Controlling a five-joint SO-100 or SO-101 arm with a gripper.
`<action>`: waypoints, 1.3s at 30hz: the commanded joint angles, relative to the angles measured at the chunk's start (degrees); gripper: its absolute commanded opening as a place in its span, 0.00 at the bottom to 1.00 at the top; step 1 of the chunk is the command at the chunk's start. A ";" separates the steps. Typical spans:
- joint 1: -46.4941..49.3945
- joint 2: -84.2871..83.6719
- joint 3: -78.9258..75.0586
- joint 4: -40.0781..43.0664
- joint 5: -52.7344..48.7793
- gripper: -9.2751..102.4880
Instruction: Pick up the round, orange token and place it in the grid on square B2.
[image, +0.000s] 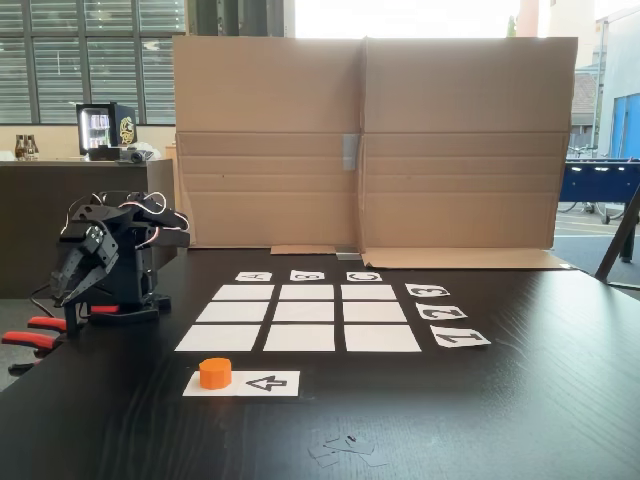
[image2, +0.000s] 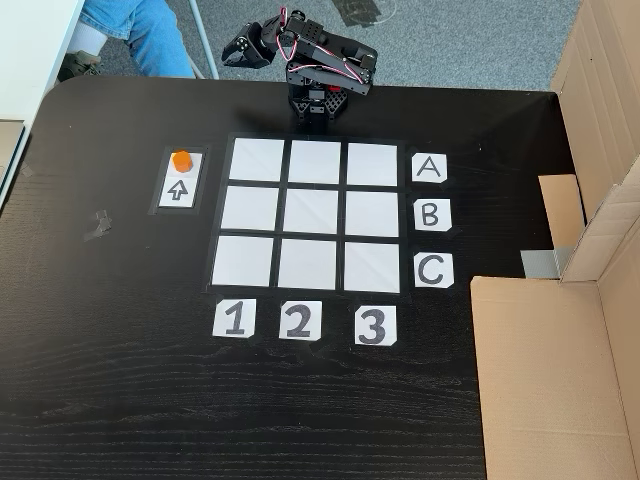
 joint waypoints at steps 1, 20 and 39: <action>-2.20 0.44 -0.26 -0.79 -0.88 0.08; -2.20 0.44 -0.26 -0.79 -0.88 0.08; -5.98 -27.07 -15.64 -5.19 -7.12 0.08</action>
